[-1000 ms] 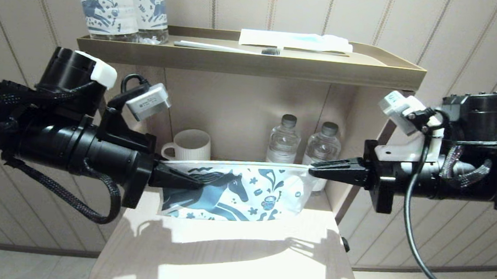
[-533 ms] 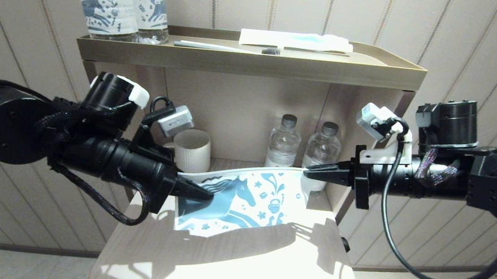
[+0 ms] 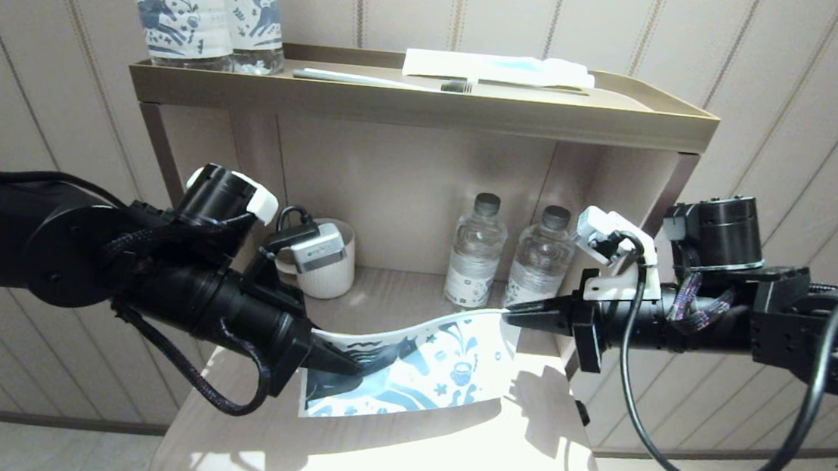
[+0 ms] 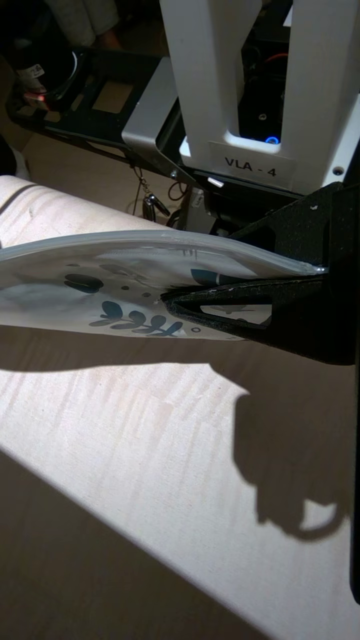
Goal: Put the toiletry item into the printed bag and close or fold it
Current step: Close the strorage bag and place it on the desk
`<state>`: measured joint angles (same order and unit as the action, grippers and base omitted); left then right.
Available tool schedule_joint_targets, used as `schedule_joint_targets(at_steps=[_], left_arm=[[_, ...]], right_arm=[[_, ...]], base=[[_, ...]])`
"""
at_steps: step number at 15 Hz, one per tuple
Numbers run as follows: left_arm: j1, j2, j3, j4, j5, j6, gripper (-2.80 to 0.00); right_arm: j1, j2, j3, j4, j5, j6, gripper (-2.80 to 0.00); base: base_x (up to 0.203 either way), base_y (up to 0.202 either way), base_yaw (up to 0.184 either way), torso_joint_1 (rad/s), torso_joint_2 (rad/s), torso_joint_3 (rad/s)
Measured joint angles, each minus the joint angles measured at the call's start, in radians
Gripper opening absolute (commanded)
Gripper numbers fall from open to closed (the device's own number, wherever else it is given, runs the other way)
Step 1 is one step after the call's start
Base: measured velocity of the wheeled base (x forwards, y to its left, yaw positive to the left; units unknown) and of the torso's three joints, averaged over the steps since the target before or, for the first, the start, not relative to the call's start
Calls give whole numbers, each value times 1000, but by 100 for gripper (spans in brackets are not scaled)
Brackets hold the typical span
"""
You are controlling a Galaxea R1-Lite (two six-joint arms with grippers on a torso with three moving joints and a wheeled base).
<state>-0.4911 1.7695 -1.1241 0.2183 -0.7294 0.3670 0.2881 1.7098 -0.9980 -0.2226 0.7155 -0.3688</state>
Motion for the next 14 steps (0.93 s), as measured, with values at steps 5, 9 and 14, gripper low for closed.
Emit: schedule_joint_targets(at_steps=[5, 9, 14], left_arm=[[0, 30, 24, -2, -2, 7, -280], [0, 38, 54, -41, -2, 10, -280], [1, 49, 65, -56, -2, 10, -280]], right_arm=[[21, 32, 10, 0, -30, -35, -280], [23, 45, 9, 2, -33, -37, -280], [23, 59, 8, 2, -50, -39, -280]], base=[[0, 0, 0, 0, 0, 0], [0, 0, 0, 0, 0, 0], [0, 0, 0, 0, 0, 0]])
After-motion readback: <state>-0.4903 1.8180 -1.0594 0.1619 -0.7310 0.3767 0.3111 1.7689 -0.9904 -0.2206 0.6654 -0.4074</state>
